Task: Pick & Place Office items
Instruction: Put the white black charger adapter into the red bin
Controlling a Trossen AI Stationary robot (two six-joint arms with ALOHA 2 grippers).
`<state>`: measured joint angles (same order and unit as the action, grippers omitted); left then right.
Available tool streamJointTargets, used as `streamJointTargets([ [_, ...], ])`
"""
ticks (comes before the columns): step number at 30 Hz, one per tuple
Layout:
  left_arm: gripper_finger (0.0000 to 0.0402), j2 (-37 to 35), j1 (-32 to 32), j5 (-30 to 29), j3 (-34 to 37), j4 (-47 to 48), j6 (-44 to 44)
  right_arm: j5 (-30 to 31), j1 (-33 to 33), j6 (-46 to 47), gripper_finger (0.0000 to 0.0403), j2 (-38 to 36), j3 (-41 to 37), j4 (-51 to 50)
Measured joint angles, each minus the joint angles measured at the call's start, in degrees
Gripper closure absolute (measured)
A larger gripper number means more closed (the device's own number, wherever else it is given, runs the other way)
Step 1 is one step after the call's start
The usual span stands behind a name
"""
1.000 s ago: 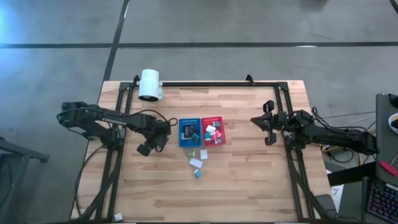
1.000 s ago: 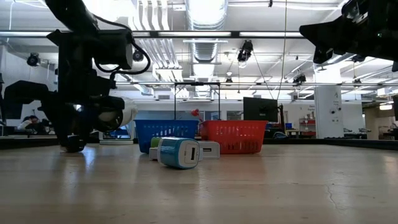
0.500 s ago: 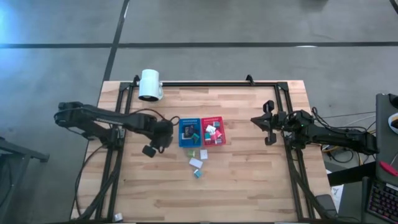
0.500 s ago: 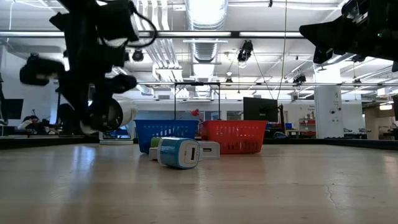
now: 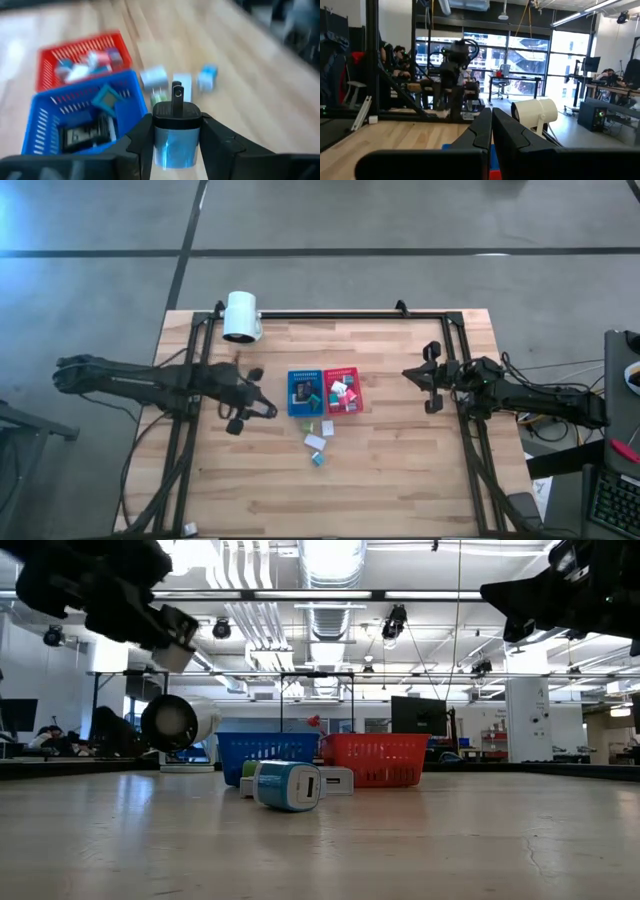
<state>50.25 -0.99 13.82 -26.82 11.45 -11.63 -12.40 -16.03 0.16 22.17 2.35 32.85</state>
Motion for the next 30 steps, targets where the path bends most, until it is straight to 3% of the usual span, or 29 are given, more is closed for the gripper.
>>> streamJointTargets([
  [8,0.0276,-14.01,0.04,-1.38,15.87,-20.74,12.99,0.0,0.0,-0.46,0.0394,0.54,0.0,0.45],
  [16,0.0276,-18.02,0.04,-3.56,20.82,-24.73,16.16,0.04,0.0,-0.39,0.0394,0.48,0.0,0.45],
  [22,0.0276,-10.36,-0.07,-9.16,9.69,-20.2,15.05,0.87,0.0,-1.36,0.0394,0.65,0.0,0.49],
  [30,0.0276,13.25,-1.73,-12.41,-14.51,-6.55,7.09,0.98,0.0,-1.31,0.0394,1.31,0.0,0.49],
])
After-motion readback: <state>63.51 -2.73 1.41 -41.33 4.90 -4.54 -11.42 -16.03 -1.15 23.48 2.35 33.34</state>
